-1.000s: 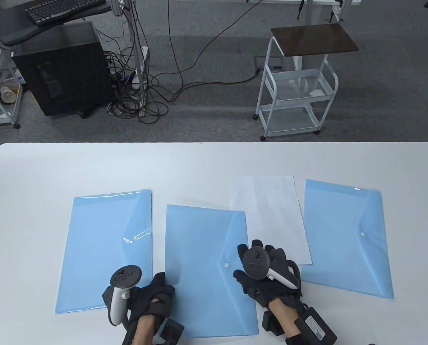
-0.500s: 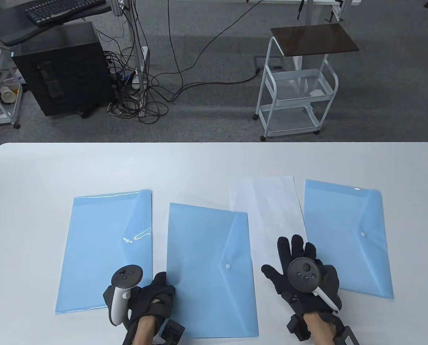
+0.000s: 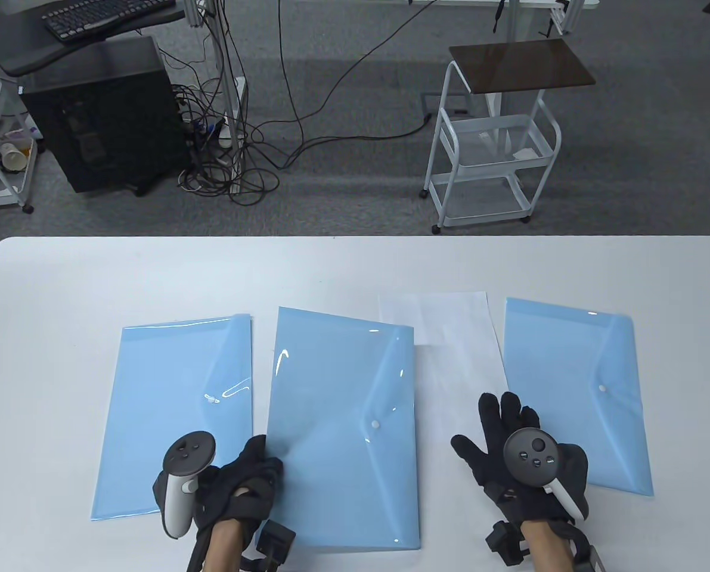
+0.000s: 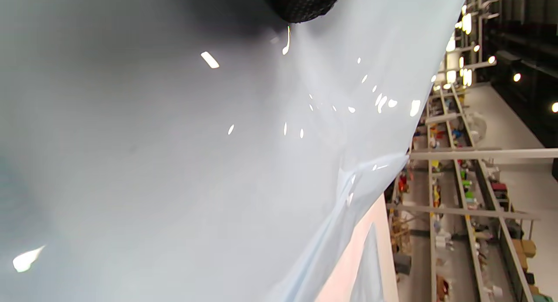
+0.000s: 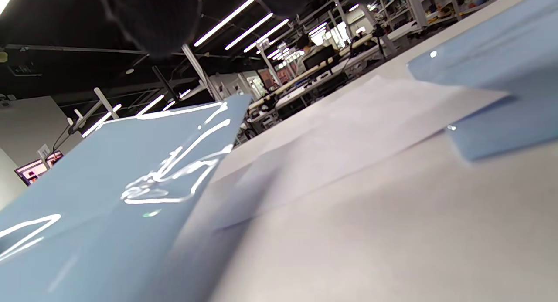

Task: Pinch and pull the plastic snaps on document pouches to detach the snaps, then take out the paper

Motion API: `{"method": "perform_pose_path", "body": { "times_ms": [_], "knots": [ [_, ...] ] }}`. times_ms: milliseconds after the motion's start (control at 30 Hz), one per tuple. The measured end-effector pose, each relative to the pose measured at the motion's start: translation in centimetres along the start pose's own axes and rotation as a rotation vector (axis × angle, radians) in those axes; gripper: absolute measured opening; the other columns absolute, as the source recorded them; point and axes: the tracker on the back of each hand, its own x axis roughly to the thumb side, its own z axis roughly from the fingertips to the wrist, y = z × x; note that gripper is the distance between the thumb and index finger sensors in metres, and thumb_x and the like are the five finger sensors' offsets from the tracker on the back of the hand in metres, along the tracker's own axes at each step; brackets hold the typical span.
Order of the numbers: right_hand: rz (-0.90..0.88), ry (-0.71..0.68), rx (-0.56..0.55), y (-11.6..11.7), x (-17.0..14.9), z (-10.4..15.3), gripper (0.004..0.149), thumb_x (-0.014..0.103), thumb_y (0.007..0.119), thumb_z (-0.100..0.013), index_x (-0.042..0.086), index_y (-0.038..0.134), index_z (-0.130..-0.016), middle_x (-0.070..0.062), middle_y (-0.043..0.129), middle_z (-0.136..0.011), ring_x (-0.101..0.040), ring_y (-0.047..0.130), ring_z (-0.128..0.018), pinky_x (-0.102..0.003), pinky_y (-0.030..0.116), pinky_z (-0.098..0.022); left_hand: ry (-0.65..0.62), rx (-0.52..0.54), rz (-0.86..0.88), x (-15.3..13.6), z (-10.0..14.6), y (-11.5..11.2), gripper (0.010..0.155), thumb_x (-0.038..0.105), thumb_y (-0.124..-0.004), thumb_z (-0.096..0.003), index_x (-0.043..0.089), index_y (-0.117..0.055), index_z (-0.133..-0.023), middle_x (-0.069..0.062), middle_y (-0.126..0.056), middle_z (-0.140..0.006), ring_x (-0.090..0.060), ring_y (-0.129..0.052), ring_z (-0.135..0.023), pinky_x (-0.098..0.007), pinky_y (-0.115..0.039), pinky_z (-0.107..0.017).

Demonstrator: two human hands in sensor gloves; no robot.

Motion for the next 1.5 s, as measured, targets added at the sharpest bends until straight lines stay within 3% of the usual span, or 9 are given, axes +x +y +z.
{"method": "perform_pose_path", "body": {
  "times_ms": [233,500,833,1067,1333,1500],
  "knots": [
    [-0.028,0.003,-0.002,-0.2,-0.3,0.1,0.086,0.062,0.067,-0.052,0.009,0.041,-0.114,-0.037,0.036,-0.118,-0.072,0.038,-0.096,-0.084,0.043,-0.058,-0.022,0.098,-0.010,1.8,-0.9,3.1,0.049,0.021,-0.067,-0.0585,0.022,-0.055,-0.106,-0.004,-0.086,-0.090,-0.027,-0.100,-0.060,-0.042,-0.088,-0.046],
    [-0.048,-0.010,-0.009,-0.4,-0.2,0.4,0.086,0.062,0.067,-0.052,0.009,0.041,-0.114,-0.038,0.037,-0.118,-0.072,0.039,-0.096,-0.084,0.043,-0.058,-0.003,0.206,-0.036,3.4,-4.1,5.3,0.049,0.023,-0.070,-0.0586,0.024,-0.058,-0.106,-0.003,-0.088,-0.088,-0.025,-0.101,-0.058,-0.041,-0.088,-0.044],
    [-0.052,-0.005,0.016,-0.3,-0.2,0.6,0.086,0.061,0.067,-0.053,0.008,0.041,-0.114,-0.038,0.034,-0.118,-0.072,0.037,-0.096,-0.085,0.042,-0.058,0.034,0.225,-0.038,3.9,-8.2,5.4,0.048,0.026,-0.072,-0.0589,0.024,-0.060,-0.106,-0.002,-0.090,-0.085,-0.024,-0.102,-0.055,-0.041,-0.089,-0.043],
    [-0.051,-0.038,0.018,-0.3,0.6,0.8,0.085,0.061,0.067,-0.053,0.008,0.041,-0.114,-0.038,0.035,-0.118,-0.072,0.037,-0.096,-0.085,0.042,-0.057,0.098,0.295,-0.141,3.7,-10.5,5.2,0.051,0.028,-0.075,-0.0583,0.022,-0.059,-0.106,-0.001,-0.091,-0.084,-0.024,-0.102,-0.054,-0.041,-0.089,-0.043],
    [-0.056,-0.038,0.031,-0.3,0.6,0.8,0.085,0.060,0.067,-0.053,0.007,0.040,-0.114,-0.039,0.034,-0.117,-0.072,0.038,-0.096,-0.085,0.043,-0.057,0.119,0.461,-0.302,4.3,-11.2,4.9,0.067,0.029,-0.080,-0.0555,0.010,-0.046,-0.110,-0.003,-0.084,-0.091,-0.025,-0.101,-0.057,-0.041,-0.088,-0.045],
    [-0.061,-0.030,0.027,-0.5,0.5,0.8,0.085,0.060,0.067,-0.053,0.007,0.040,-0.114,-0.039,0.034,-0.117,-0.072,0.038,-0.096,-0.085,0.042,-0.057,0.126,0.491,-0.342,4.6,-10.7,4.9,0.072,0.029,-0.080,-0.0552,0.009,-0.040,-0.111,-0.009,-0.076,-0.100,-0.032,-0.098,-0.066,-0.045,-0.085,-0.050]
  ]
}}
